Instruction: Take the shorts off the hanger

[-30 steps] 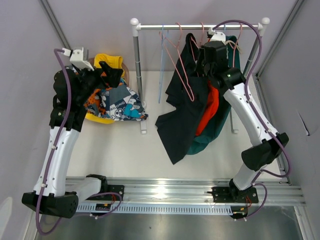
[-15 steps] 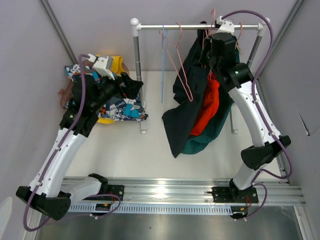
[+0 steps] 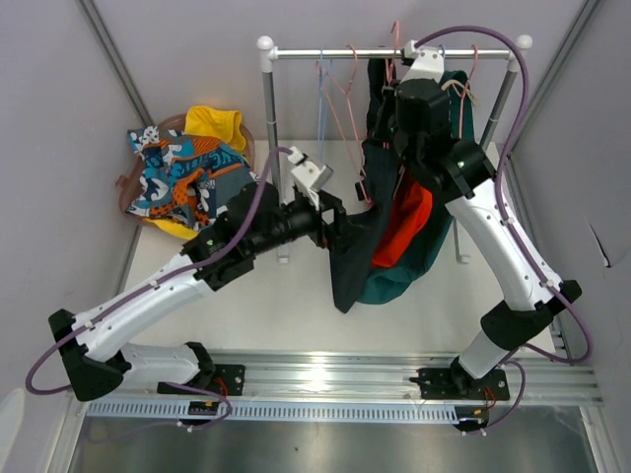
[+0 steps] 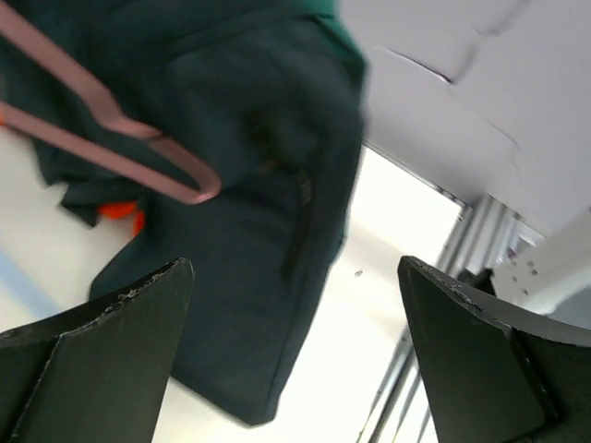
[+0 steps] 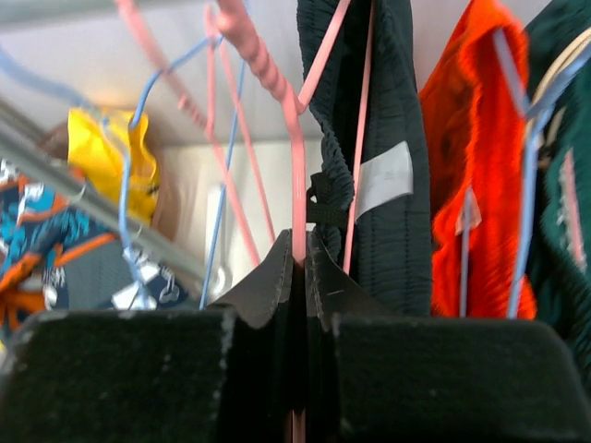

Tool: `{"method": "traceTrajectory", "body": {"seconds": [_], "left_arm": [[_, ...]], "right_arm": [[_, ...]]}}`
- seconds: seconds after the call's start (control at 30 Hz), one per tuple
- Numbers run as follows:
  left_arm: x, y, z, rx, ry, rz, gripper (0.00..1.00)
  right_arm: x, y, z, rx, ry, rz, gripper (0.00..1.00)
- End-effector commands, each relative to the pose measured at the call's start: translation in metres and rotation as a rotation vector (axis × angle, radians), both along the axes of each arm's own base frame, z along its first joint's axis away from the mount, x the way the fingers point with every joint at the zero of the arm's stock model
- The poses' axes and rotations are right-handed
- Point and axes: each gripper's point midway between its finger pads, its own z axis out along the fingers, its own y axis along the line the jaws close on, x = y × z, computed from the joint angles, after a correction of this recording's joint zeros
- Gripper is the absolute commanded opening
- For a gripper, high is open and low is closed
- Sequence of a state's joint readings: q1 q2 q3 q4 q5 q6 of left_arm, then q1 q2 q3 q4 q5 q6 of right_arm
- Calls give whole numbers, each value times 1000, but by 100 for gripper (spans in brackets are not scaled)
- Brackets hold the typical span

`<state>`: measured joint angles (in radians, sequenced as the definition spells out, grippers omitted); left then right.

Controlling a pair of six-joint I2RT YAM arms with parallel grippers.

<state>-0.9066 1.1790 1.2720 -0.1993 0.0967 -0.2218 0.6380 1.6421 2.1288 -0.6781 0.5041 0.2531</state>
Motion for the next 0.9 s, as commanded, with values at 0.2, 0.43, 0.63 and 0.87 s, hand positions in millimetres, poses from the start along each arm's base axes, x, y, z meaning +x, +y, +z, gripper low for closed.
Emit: {"method": "traceTrajectory", "body": {"seconds": [0.2,0.43,0.63,0.87], "left_arm": [[-19,-55,10,-27,-70,-95,99],[-25,-77,-17,22,-67,-103,68],[-17,-90,-49,68,-58,-72,0],[-65,-86,-72,97,-42,-155,0]], "right_arm": [[-34,-3,48,110,-122,-27,0],[-36,-4,48,121,-116,-27,0],[-44,-10,45,146,-107,-33,0],[-38,-26,51,155,-116,-61,0]]}}
